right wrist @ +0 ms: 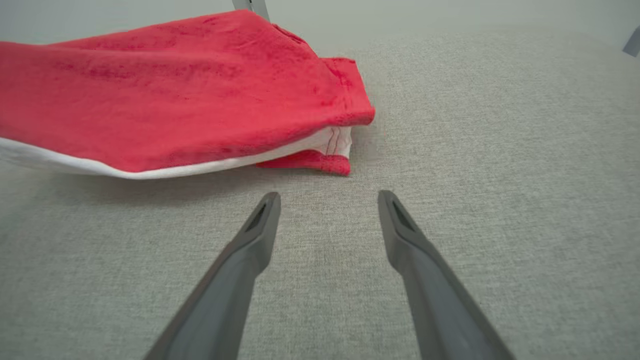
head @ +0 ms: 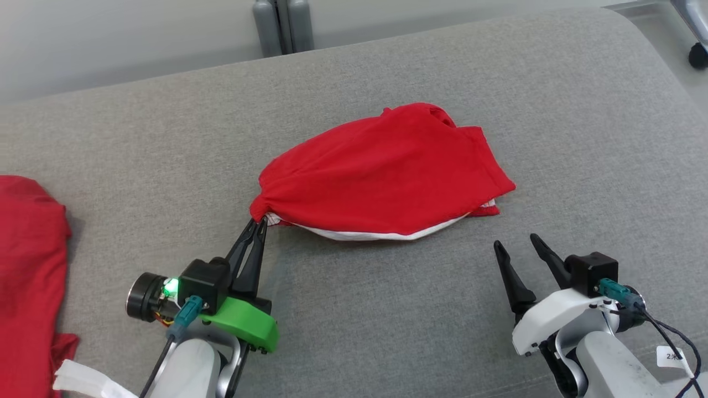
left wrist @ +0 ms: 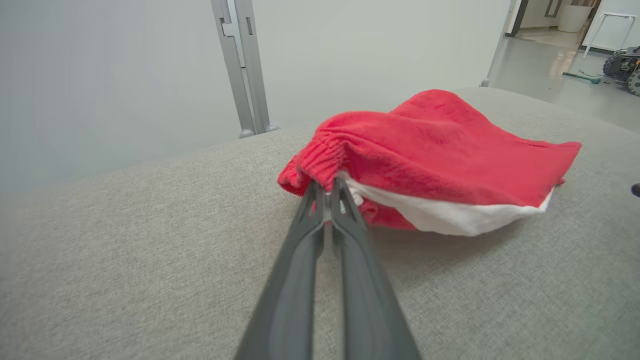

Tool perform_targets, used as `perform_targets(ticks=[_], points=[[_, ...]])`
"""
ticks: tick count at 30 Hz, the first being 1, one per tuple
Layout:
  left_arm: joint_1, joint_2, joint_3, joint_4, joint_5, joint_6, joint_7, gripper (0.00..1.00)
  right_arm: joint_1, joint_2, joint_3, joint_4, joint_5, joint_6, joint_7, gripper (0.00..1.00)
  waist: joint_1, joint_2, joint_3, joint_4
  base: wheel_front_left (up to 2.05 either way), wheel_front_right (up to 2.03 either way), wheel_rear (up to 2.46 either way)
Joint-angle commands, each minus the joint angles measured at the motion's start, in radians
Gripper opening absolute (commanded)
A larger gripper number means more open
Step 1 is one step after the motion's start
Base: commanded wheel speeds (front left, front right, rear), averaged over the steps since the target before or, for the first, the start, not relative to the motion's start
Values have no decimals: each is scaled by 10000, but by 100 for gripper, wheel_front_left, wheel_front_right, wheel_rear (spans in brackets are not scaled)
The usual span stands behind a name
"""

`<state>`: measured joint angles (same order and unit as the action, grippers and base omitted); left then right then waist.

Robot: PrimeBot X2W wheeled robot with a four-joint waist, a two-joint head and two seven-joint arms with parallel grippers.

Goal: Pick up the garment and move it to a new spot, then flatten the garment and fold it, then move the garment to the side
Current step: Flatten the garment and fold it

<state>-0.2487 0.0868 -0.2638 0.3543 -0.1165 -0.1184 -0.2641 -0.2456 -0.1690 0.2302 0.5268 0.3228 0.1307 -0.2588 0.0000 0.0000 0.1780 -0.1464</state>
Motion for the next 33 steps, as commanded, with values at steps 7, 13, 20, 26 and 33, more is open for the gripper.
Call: perform_targets(ticks=[7,13,20,26,33], points=[[322,-72,239,68,350,156,-4,0,-552,29,-11,784,-136,1,0,100,0,0,-172,656,0,0,0],[335,-42,-100,337,536,26,-4,0,-1080,108,120,1217,184,1,-16,100,0,0,-53,846,0,0,0],[106,-124,-415,469,531,-40,-4,0,-2052,-391,682,2085,521,1,246,100,0,0,159,1148,0,0,0],[-43,-160,-528,499,499,-78,-4,0,-2703,-812,1566,2870,720,1,518,100,0,0,300,1313,0,0,0],[-192,-193,-598,503,493,-102,-4,0,-3305,-1026,2583,3427,1200,1,540,100,0,0,478,1404,0,0,0]])
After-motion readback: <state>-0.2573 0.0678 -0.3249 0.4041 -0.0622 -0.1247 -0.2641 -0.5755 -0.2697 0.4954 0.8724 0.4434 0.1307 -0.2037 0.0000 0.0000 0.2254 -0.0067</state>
